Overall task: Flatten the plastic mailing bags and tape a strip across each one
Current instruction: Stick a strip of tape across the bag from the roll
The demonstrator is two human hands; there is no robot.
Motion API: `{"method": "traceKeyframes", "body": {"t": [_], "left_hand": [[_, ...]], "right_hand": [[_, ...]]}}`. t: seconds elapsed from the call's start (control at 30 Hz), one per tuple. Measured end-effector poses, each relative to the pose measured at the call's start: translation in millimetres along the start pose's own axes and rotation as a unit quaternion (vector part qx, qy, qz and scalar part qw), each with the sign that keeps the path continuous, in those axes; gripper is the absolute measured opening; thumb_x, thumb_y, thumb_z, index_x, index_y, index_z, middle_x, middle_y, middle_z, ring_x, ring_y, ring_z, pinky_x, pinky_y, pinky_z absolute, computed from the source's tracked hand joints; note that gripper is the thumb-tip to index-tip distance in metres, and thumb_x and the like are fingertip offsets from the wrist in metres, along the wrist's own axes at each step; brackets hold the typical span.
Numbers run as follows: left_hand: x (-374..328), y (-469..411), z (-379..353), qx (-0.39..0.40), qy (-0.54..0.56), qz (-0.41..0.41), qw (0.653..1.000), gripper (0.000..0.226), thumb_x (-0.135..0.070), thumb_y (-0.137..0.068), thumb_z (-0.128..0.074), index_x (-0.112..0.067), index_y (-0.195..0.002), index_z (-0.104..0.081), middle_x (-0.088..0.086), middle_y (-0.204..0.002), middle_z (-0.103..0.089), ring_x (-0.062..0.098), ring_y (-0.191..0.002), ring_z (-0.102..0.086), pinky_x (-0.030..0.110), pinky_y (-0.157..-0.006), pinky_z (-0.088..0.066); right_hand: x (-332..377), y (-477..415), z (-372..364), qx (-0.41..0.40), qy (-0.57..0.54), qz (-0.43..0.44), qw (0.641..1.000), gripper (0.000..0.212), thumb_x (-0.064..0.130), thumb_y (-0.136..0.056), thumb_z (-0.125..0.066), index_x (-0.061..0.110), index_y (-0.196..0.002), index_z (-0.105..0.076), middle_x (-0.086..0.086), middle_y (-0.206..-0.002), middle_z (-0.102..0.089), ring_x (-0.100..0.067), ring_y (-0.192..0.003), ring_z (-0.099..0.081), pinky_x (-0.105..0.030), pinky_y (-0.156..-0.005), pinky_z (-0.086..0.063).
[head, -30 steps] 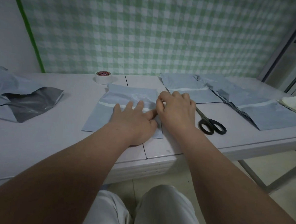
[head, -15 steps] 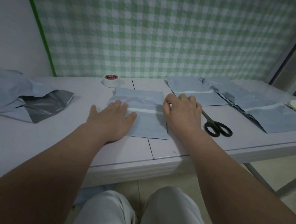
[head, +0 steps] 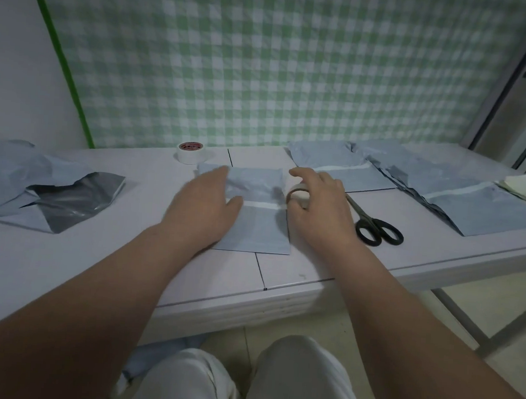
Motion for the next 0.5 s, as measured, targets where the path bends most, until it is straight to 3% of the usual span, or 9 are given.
{"method": "traceKeyframes", "body": {"t": [0.13, 0.3, 0.4, 0.5], "left_hand": [[-40.0, -6.7, -16.2, 0.022, 0.127, -0.088, 0.988, 0.060, -0.022, -0.089, -0.061, -0.023, -0.144, -0.038, 0.005, -0.139, -0.051, 0.021, -0.124, -0.050, 0.026, -0.102, -0.034], [-48.2, -20.2, -33.8, -0.005, 0.213, -0.034, 0.977, 0.034, -0.017, -0.087, -0.064, -0.022, -0.120, -0.065, 0.000, -0.119, -0.067, 0.011, -0.103, -0.062, 0.009, -0.084, -0.034], [-44.5, -23.8, -40.1, -0.012, 0.233, -0.008, 0.972, 0.024, -0.021, -0.085, -0.067, -0.020, -0.109, -0.070, -0.002, -0.108, -0.070, 0.006, -0.090, -0.061, 0.009, -0.079, -0.035], [-47.6, -25.6, -42.0, 0.009, 0.229, -0.016, 0.973, 0.036, -0.025, -0.085, -0.068, -0.023, -0.120, -0.063, -0.005, -0.107, -0.067, 0.011, -0.096, -0.061, 0.015, -0.084, -0.036]], "right_hand": [[3.1, 5.3, 0.6, -0.014, -0.062, 0.021, 0.998, 0.057, 0.006, -0.078, -0.055, 0.027, -0.130, -0.050, 0.002, -0.119, -0.052, -0.017, -0.110, -0.049, -0.024, -0.084, -0.038], [-3.7, 20.3, 18.0, -0.084, 0.014, 0.026, 0.996, 0.041, 0.016, -0.082, -0.060, 0.021, -0.122, -0.059, -0.001, -0.118, -0.057, -0.022, -0.108, -0.045, -0.028, -0.079, -0.035], [-23.8, 33.0, 40.9, -0.135, 0.128, -0.061, 0.981, 0.029, 0.020, -0.087, -0.057, 0.019, -0.115, -0.065, -0.005, -0.113, -0.059, -0.026, -0.106, -0.044, -0.031, -0.075, -0.033], [-42.8, 40.6, 56.6, -0.056, 0.245, -0.171, 0.953, 0.028, 0.018, -0.092, -0.045, 0.018, -0.114, -0.063, -0.007, -0.112, -0.056, -0.029, -0.105, -0.043, -0.035, -0.078, -0.035]]}}
Point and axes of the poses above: each hand's wrist, its own y-axis away from the middle knuckle, its own z-axis out of the back of the hand, x = y × z, the point moved 3 cm from there along -y, towards the middle knuckle
